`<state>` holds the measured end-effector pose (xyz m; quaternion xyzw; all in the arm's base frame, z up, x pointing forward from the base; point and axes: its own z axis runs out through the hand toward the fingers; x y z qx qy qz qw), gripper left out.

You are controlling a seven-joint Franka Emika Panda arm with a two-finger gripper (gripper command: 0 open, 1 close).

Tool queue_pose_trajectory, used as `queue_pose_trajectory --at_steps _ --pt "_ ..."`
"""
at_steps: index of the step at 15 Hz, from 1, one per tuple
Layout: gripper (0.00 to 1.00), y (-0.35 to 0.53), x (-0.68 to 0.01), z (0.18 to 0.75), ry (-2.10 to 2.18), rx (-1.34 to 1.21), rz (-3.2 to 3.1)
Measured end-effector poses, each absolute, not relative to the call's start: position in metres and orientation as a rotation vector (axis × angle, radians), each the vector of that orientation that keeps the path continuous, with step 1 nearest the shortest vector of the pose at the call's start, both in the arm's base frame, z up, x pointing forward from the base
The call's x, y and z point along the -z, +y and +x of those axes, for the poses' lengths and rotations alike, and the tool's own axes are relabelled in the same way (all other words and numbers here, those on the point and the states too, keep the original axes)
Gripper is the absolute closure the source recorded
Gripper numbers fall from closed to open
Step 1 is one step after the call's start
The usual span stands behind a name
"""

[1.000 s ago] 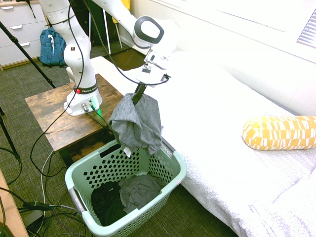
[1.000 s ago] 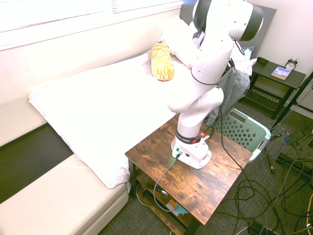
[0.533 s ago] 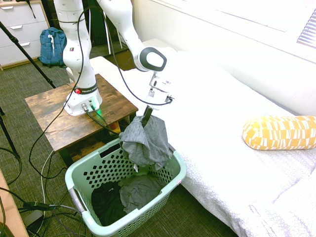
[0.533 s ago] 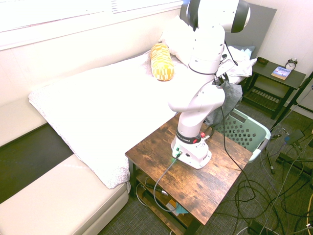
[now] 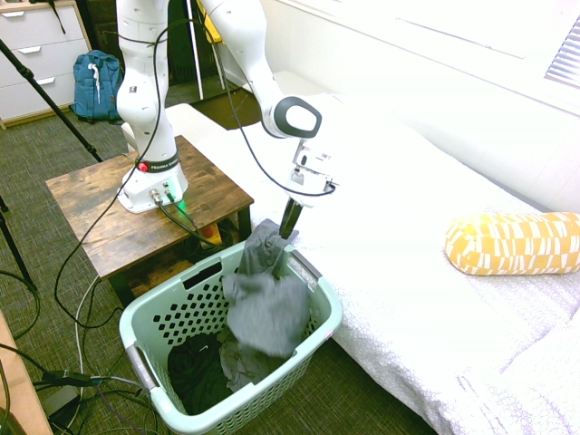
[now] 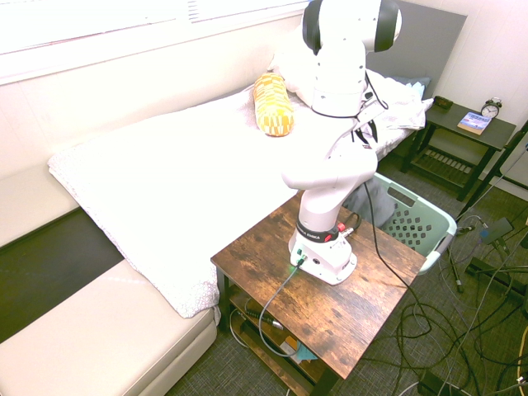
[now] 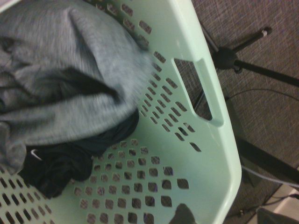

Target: Put my clothes in the laundry bag

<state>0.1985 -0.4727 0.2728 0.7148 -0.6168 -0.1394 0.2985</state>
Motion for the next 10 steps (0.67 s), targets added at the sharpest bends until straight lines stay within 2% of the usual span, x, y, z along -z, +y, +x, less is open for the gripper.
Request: queue_pose_trajectory --at_steps 3,6,8,10 --pt "0.00 -0.453 -0.304 0.252 -1.564 0.229 2.029" --pt "0.00 -0.347 -0.316 0.332 -1.348 0.164 2.229" --pt "0.00 -0.266 -0.278 0.349 -1.176 0.181 2.360" --pt "0.00 -0.228 -0.229 0.332 -1.116 0.174 2.422"
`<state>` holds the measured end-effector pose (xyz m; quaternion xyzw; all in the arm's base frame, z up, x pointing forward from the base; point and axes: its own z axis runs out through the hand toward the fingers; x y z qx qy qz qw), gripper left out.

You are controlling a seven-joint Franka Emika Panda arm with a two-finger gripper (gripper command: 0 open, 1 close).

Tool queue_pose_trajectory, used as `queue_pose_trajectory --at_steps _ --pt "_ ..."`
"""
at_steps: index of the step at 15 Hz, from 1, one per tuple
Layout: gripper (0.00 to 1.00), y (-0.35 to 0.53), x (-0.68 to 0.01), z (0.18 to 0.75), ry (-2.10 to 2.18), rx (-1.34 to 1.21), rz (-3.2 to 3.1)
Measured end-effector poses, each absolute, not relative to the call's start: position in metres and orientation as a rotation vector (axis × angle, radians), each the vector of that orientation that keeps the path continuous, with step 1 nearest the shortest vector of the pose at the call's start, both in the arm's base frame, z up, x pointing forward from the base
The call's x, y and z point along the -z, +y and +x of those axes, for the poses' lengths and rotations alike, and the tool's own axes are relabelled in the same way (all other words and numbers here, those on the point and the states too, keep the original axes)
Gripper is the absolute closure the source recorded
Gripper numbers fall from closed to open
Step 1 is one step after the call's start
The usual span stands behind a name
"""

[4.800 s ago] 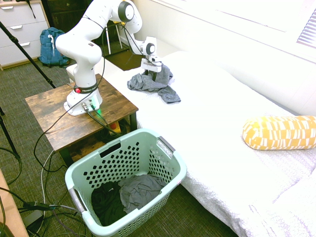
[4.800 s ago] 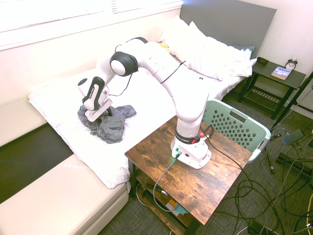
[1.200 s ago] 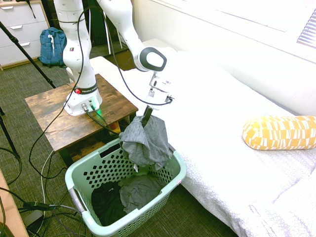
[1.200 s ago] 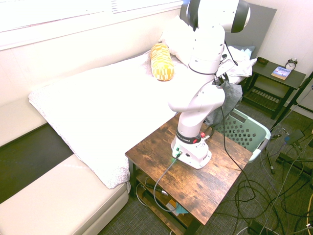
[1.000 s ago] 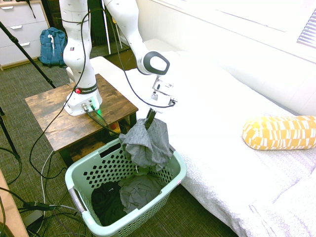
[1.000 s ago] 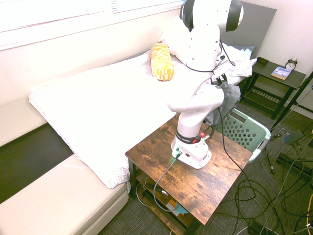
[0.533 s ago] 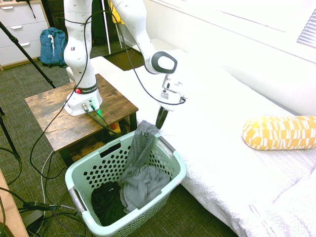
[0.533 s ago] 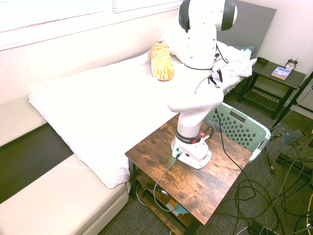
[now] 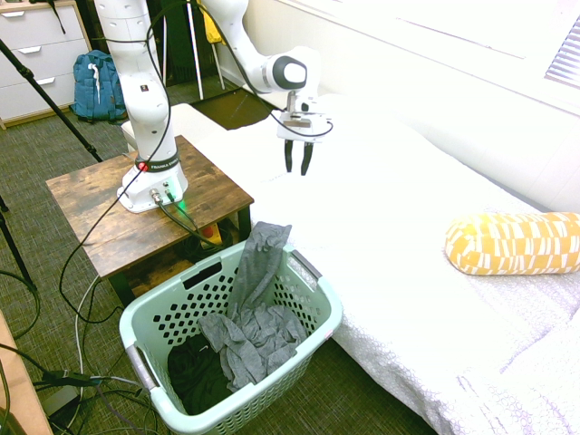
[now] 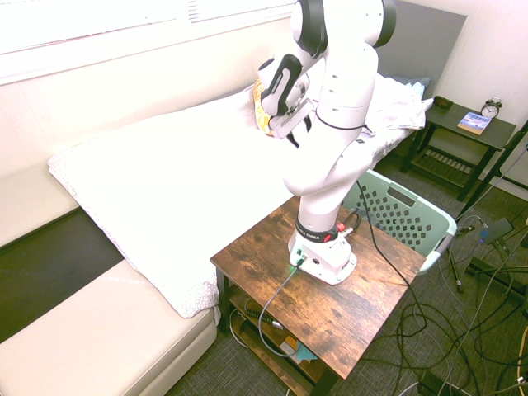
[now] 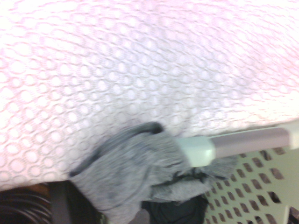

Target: Put my clothes in the laundry bag

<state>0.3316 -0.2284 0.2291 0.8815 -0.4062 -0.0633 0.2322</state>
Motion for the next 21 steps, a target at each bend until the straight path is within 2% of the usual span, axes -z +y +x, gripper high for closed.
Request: queue_pose_trajectory --at_steps 3,9,16,17,21 --pt "0.00 -0.232 -0.184 0.318 -1.275 0.086 2.323" --pt "0.00 -0.230 -0.089 0.308 -1.438 0.073 2.162" --pt "0.00 -0.266 -0.048 0.306 -1.478 0.070 2.041" --pt "1.00 -0.267 -0.044 0.305 -1.499 0.077 2.025" --pt "1.00 -0.267 -0.037 0.304 -1.554 0.099 1.997"
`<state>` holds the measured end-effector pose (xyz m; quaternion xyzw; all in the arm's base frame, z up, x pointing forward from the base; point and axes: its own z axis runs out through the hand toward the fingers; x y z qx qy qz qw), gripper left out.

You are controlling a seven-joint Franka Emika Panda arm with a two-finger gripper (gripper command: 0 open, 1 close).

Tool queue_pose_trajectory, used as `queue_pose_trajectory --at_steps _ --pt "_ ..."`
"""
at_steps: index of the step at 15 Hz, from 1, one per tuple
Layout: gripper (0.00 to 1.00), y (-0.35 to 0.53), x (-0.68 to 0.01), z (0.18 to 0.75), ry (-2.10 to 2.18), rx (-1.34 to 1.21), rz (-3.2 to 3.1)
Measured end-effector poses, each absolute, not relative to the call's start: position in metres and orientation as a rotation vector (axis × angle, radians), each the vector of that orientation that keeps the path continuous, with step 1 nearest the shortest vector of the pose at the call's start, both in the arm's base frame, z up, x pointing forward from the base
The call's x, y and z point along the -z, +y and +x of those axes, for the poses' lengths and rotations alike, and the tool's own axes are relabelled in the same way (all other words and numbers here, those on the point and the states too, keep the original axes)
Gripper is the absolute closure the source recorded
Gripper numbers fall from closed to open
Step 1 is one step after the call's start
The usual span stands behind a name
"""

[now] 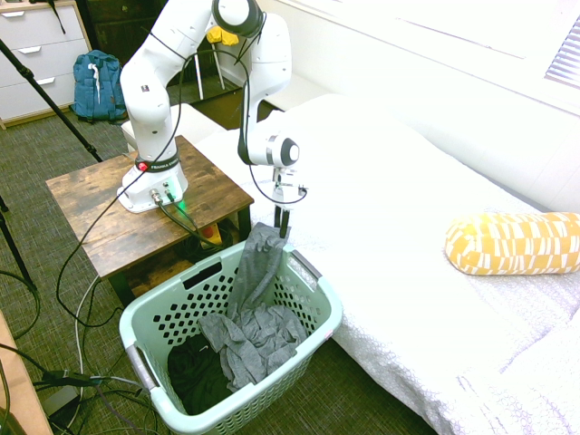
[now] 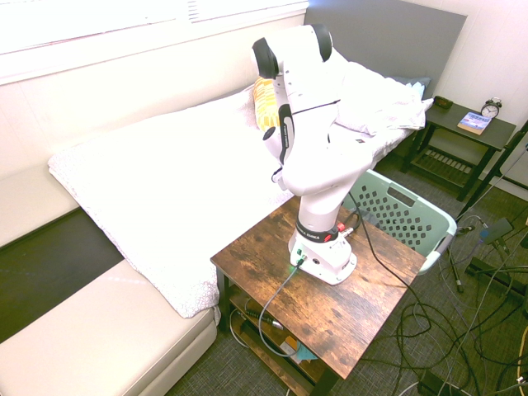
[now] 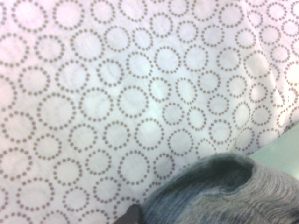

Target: Put my clothes in the laundry bag

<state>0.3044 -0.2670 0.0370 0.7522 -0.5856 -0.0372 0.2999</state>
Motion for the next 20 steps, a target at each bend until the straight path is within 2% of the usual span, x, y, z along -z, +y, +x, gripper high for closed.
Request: queue_pose_trajectory --at_steps 15,20 --pt "1.00 -0.268 -0.024 0.309 -1.721 0.161 1.975" --pt "1.00 -0.264 -0.044 0.304 -1.555 0.145 2.032"
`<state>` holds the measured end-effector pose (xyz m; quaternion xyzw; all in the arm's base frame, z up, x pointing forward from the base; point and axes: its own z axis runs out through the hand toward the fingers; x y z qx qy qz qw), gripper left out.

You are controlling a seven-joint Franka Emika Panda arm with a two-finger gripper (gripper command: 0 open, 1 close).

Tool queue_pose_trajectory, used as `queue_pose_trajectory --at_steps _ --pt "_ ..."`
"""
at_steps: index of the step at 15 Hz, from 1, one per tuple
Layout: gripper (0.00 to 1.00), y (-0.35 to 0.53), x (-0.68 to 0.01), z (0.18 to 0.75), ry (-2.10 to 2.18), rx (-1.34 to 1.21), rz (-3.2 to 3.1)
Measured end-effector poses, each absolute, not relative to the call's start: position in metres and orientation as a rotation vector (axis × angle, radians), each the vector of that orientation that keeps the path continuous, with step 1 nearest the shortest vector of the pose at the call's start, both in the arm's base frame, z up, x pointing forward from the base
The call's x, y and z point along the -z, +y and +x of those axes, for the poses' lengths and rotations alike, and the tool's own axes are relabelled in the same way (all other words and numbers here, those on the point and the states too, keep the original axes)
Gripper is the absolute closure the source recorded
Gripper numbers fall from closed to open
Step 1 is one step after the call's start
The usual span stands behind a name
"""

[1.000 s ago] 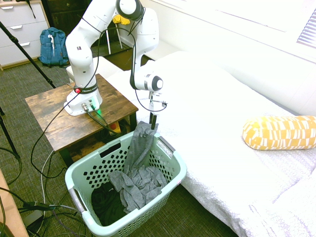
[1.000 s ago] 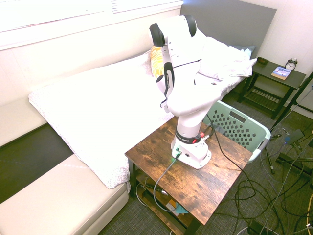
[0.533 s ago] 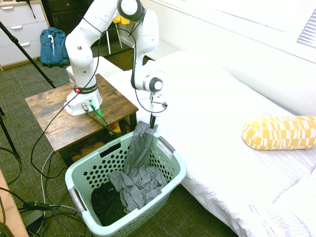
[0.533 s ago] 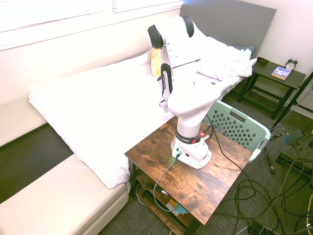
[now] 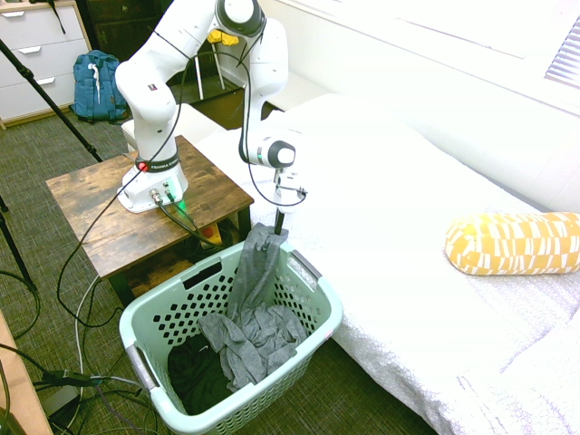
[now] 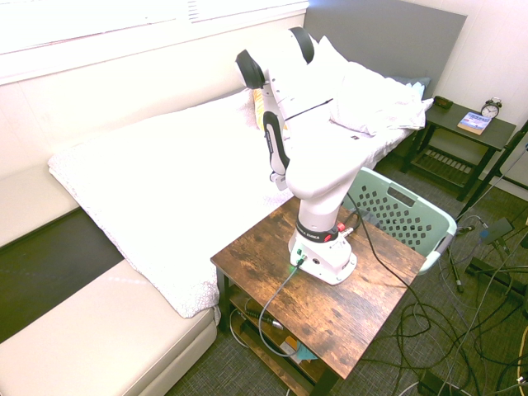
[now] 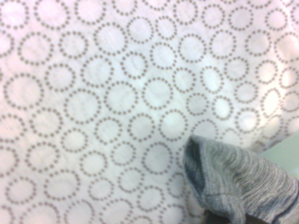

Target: Put my clothes in the laundry bag

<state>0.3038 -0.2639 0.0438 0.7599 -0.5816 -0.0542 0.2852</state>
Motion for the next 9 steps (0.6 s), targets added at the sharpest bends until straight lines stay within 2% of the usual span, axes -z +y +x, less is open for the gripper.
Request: queue_pose_trajectory --at_steps 4,8,9 --pt "1.00 -0.272 -0.106 0.277 -1.300 0.137 2.113" --pt "1.00 -0.339 -0.162 0.164 -1.294 0.264 1.990" --pt "0.00 -0.350 -0.167 0.138 -1.335 0.295 1.954"
